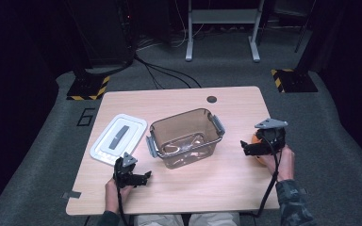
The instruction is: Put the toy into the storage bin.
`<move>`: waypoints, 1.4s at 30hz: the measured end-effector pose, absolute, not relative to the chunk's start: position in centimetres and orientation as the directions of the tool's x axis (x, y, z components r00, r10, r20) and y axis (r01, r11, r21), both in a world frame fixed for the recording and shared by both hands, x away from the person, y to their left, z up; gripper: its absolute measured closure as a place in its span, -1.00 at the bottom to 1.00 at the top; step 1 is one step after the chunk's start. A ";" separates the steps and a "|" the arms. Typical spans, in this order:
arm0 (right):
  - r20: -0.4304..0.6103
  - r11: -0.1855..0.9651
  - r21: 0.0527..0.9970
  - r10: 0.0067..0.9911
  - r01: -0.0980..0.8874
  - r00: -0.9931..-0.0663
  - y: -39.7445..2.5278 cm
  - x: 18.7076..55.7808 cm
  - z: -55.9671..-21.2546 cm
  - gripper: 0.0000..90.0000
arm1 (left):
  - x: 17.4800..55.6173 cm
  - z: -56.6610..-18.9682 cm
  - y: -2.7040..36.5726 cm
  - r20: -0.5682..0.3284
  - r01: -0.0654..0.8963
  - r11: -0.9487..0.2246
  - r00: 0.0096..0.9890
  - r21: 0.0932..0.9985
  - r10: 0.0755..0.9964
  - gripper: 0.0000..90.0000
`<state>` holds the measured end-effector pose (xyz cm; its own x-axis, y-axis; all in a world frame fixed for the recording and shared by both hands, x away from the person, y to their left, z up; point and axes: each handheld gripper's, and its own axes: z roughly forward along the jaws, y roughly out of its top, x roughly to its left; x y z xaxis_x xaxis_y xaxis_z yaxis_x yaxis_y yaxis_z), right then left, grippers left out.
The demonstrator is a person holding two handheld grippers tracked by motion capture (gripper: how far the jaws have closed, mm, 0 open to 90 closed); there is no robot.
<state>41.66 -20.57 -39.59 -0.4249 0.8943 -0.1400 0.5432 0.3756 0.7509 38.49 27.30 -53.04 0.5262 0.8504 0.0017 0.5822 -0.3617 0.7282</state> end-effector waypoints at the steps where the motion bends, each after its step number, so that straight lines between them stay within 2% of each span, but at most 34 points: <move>1: -0.133 0.363 0.753 0.901 0.549 -0.413 -21.0 41.9 -39.4 -1.00 | 38.5 -53.0 27.3 0.003 0.582 -0.363 0.527 0.728 0.850 -0.86; 8: -0.103 0.298 0.720 0.939 0.627 -0.328 -24.3 43.4 -39.2 -1.00 | 38.5 -53.0 27.4 0.010 0.578 -0.373 0.533 0.726 0.846 -0.85; 19: 0.039 0.166 0.647 0.967 0.745 -0.250 -28.0 45.4 -41.6 -1.00 | 38.5 -53.0 27.3 0.007 0.577 -0.369 0.532 0.729 0.847 -0.84; 21: 0.080 0.136 0.622 0.968 0.771 -0.236 -28.6 45.6 -42.0 -0.91 | 38.5 -53.0 27.3 0.008 0.577 -0.368 0.531 0.729 0.847 -0.84; 25: 0.157 0.111 0.554 0.960 0.825 -0.234 -29.5 46.2 -44.0 -0.61 | 38.5 -53.0 27.3 0.008 0.576 -0.369 0.531 0.729 0.847 -0.84; 26: 0.194 0.084 0.546 0.955 0.834 -0.223 -29.7 46.2 -44.5 -0.52 | 38.5 -53.0 27.3 0.009 0.576 -0.369 0.532 0.729 0.847 -0.84; 30: 0.225 0.051 0.555 0.952 0.830 -0.209 -29.8 45.8 -45.3 -0.16 | 38.5 -53.0 27.3 0.004 0.580 -0.364 0.528 0.729 0.849 -0.84; 36: 0.148 0.098 0.567 0.965 0.818 -0.218 -28.8 45.3 -45.2 0.23 | 38.4 -53.0 27.3 0.009 0.579 -0.363 0.523 0.730 0.852 -0.84; 42: 0.086 0.101 0.605 0.978 0.790 -0.191 -27.5 44.8 -44.6 0.37 | 38.4 -53.0 27.3 0.005 0.581 -0.358 0.520 0.731 0.854 -0.84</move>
